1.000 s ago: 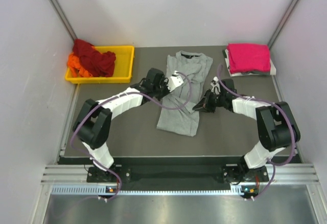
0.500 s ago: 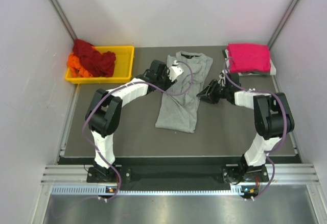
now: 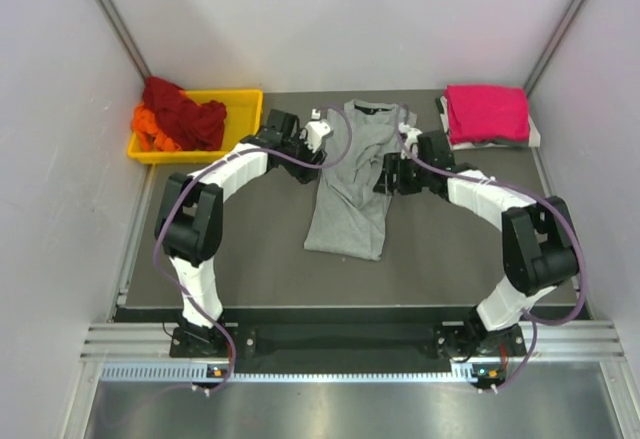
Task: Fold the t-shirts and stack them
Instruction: Fold the tshirt
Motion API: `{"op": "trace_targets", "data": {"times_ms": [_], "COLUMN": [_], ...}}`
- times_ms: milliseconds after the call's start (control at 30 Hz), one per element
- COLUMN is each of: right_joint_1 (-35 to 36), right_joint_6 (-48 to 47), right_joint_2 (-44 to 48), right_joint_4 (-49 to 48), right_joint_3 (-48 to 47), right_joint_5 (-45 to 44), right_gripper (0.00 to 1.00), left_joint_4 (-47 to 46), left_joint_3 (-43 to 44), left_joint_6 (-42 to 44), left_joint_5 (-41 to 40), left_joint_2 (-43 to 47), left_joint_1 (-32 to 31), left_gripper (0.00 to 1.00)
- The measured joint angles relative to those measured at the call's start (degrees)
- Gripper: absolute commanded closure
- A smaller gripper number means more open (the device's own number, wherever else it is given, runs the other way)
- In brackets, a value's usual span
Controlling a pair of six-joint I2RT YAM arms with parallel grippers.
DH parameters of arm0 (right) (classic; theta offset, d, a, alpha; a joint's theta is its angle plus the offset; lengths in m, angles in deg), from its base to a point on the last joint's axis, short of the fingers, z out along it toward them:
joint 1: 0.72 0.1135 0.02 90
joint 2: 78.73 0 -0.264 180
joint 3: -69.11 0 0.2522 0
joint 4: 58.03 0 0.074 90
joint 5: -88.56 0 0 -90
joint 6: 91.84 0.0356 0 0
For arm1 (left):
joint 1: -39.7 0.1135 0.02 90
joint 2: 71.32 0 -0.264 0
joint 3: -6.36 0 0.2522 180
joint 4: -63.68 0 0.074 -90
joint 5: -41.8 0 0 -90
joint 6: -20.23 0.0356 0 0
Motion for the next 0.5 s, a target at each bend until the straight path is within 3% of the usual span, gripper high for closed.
{"op": "trace_targets", "data": {"times_ms": [33,100,300,400,433,467,500], "right_joint_1": [1.4,3.4,5.2,5.2,5.2,5.2,5.2], "right_joint_6": [-2.2,-5.0,-8.3,-8.2,-8.1,-7.9,-7.1], "right_joint_2": [-0.5,-2.5,-9.2,-12.2,-12.8,-13.3,-13.6], "right_joint_4": [1.6,3.6,4.8,5.0,4.9,5.0,5.0], "right_joint_3": [-0.8,-3.3,-8.5,-9.6,-9.6,-9.6,-9.6], "right_joint_5": [-0.9,-2.0,-2.8,-3.3,-3.5,-3.8,-3.9], "right_gripper": [0.36,0.37,0.42,0.67,0.83,0.90,0.96], "left_joint_4": [0.3,0.9,-0.1,-0.5,-0.5,-0.5,-0.4], "left_joint_3": [-0.7,-1.1,0.0,0.2,0.2,0.3,0.4], "left_joint_6": [-0.4,-1.5,-4.7,-5.9,-6.1,-6.4,-7.0], "left_joint_5": [1.7,4.3,8.0,8.5,8.6,8.7,9.0], "left_joint_2": [0.0,-0.2,-3.1,-5.2,-5.7,-6.3,-6.9], "left_joint_1": [0.0,-0.3,-1.1,-1.0,-1.0,-1.0,-1.0], "left_gripper": [0.31,0.30,0.33,0.44,0.49,0.62,0.68]}}
